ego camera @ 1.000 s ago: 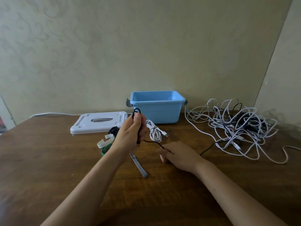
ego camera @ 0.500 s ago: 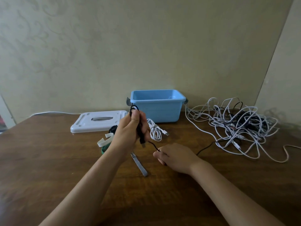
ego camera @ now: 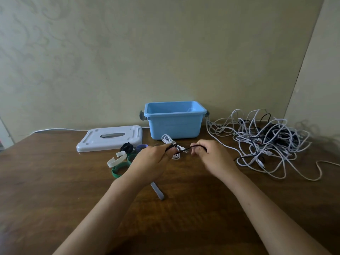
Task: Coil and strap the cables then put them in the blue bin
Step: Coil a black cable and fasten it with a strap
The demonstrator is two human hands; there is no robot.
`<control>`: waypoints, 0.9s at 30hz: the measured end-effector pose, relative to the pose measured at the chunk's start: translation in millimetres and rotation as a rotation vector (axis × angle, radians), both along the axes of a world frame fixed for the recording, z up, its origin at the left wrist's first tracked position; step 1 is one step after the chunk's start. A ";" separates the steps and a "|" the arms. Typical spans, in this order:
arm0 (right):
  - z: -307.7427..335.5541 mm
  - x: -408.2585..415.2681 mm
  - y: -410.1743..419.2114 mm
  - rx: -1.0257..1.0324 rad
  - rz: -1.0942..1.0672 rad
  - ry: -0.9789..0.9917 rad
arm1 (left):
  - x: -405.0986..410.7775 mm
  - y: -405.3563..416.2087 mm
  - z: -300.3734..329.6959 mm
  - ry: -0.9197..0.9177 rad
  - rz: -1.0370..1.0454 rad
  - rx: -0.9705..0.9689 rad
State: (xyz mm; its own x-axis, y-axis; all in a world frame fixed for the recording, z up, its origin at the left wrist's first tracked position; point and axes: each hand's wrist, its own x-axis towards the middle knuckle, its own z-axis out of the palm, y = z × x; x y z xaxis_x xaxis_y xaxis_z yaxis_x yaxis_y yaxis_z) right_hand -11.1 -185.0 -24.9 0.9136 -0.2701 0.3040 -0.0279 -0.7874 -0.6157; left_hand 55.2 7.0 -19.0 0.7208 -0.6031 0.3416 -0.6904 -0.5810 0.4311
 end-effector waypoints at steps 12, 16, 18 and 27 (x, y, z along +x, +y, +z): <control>6.4 -6.7 5.6 -0.060 0.101 0.003 | 11.4 7.7 -0.8 -0.115 0.212 -0.027; 6.6 -6.8 2.7 0.019 0.110 0.002 | 12.9 9.0 -1.5 -0.035 0.270 -0.116; 4.4 -5.0 8.1 0.084 0.133 -0.066 | 11.9 4.9 -5.9 0.022 0.234 -0.130; 1.4 -8.3 21.0 0.122 0.263 -0.165 | 3.6 -2.4 -8.9 0.126 0.182 -0.217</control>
